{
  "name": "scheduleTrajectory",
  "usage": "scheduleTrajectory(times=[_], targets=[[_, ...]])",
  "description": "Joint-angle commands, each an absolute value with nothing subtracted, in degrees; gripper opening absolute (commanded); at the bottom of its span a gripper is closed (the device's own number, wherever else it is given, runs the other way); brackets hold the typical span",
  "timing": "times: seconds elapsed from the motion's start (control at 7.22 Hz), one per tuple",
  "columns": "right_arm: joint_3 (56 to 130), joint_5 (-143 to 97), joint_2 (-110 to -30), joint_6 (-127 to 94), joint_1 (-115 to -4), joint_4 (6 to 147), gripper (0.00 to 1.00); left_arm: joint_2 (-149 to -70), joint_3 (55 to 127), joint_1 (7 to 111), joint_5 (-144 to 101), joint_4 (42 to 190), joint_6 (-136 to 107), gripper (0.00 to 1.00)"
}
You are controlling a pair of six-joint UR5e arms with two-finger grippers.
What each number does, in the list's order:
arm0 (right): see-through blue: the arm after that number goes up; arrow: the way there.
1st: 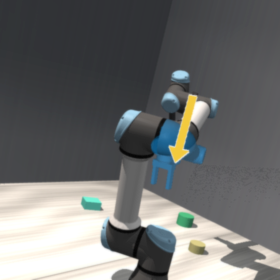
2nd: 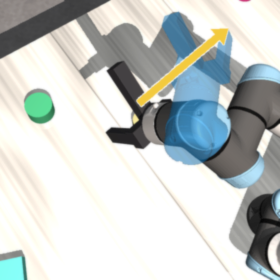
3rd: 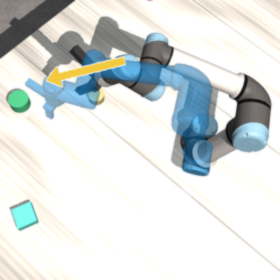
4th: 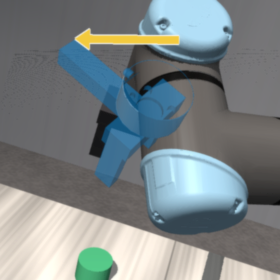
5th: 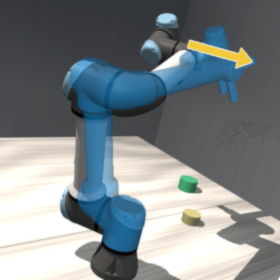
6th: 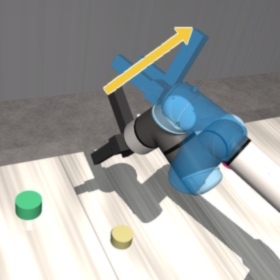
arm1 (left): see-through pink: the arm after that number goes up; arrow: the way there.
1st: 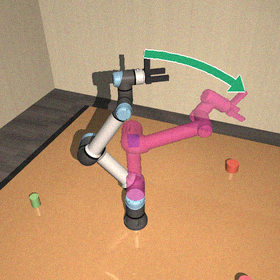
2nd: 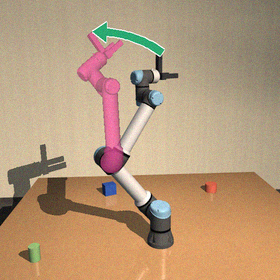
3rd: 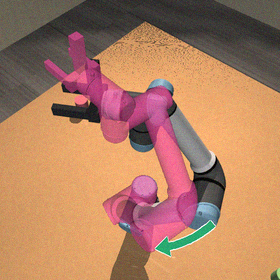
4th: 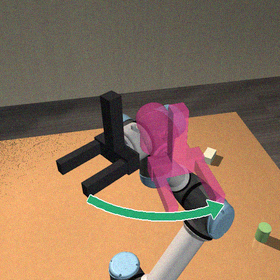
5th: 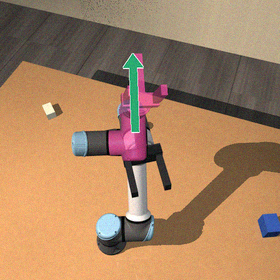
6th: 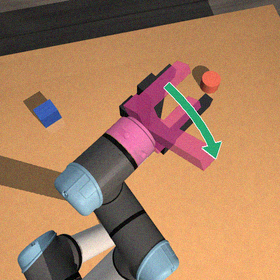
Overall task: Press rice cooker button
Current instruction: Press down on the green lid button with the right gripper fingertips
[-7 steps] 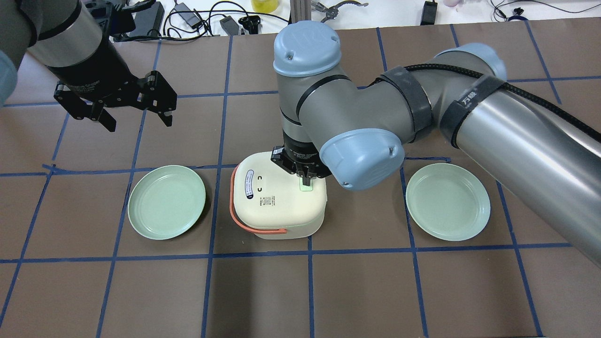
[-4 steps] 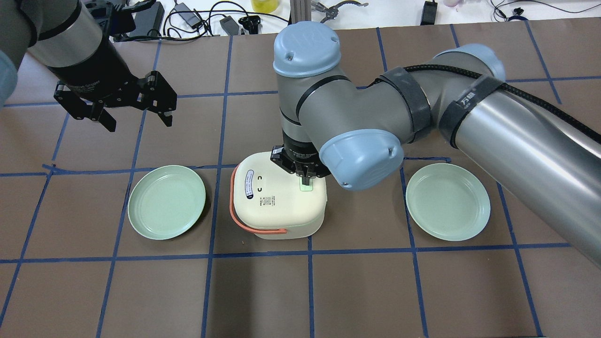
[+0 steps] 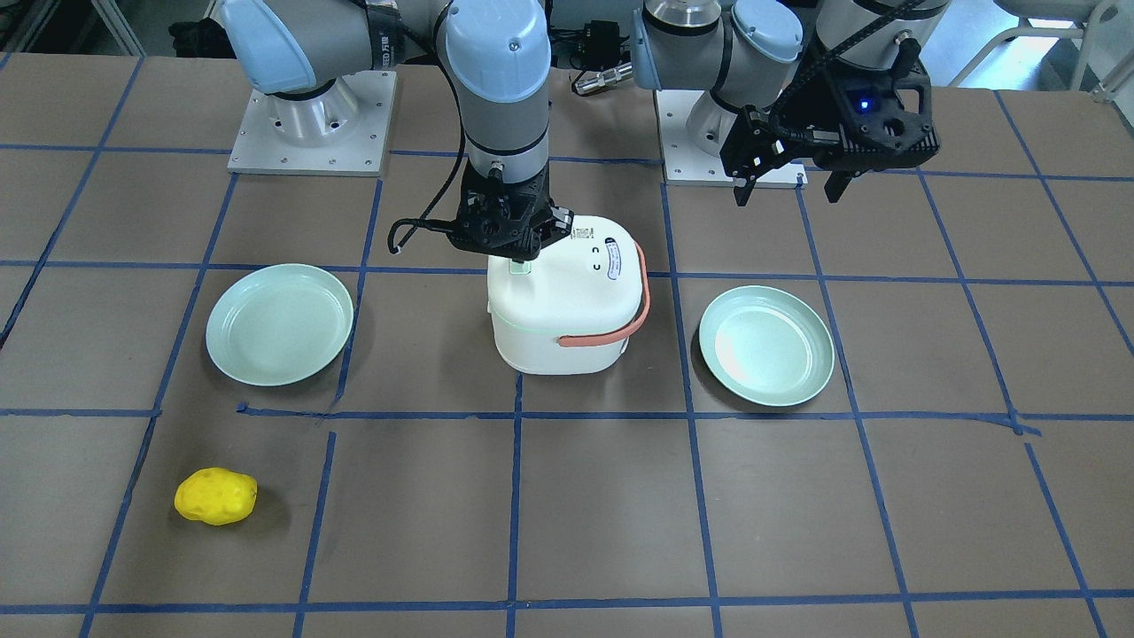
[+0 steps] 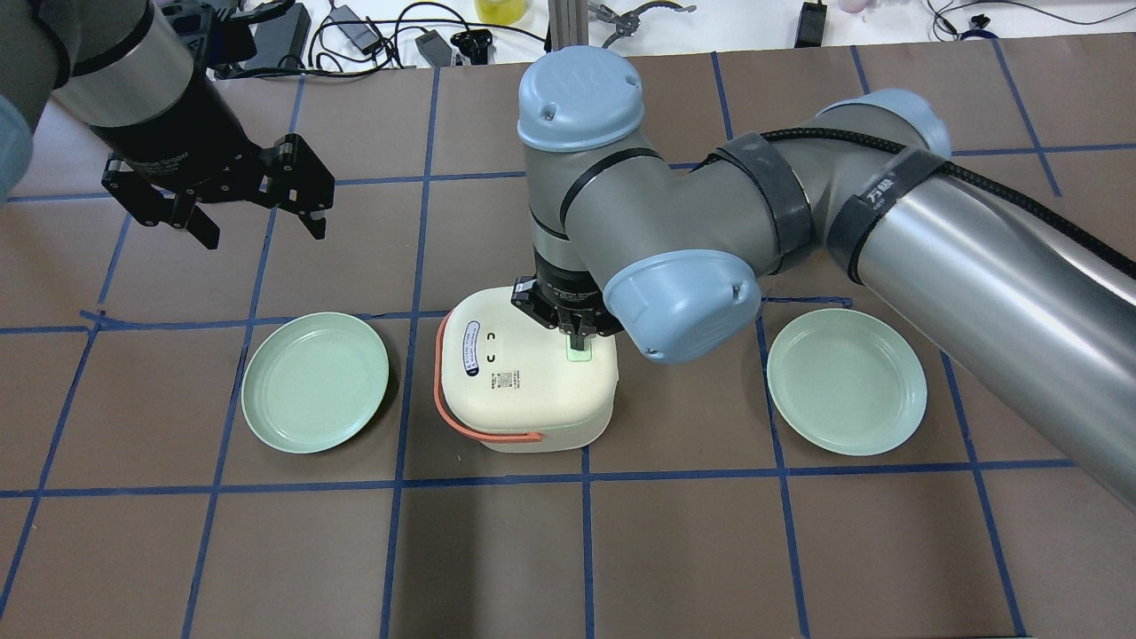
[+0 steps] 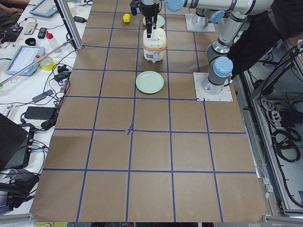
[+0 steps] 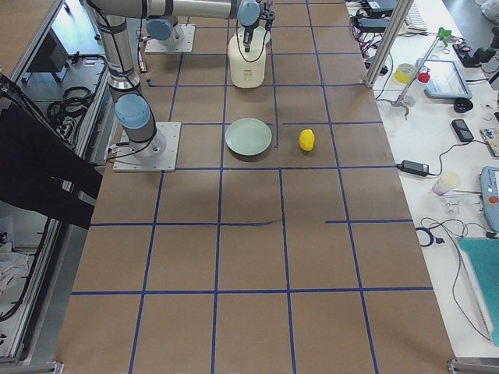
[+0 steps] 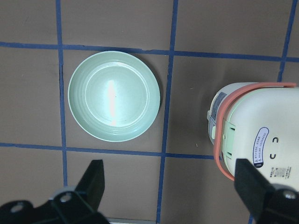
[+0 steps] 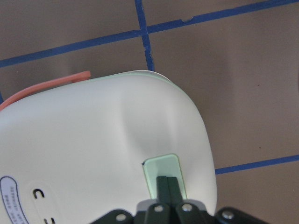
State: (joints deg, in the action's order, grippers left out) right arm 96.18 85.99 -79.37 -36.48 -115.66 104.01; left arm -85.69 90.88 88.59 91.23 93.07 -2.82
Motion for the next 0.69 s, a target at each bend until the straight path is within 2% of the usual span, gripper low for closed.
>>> scheduleTrajectory(times=[0.0, 0.55], targets=[[96.2, 86.0, -79.4, -36.4, -115.7, 104.4, 0.00, -85.7, 90.9, 88.6, 91.2, 93.1, -2.9, 1.00], [96.2, 86.0, -78.8, -36.4, -115.7, 104.5, 0.00, -85.7, 90.9, 88.6, 91.2, 93.1, -2.9, 1.00]])
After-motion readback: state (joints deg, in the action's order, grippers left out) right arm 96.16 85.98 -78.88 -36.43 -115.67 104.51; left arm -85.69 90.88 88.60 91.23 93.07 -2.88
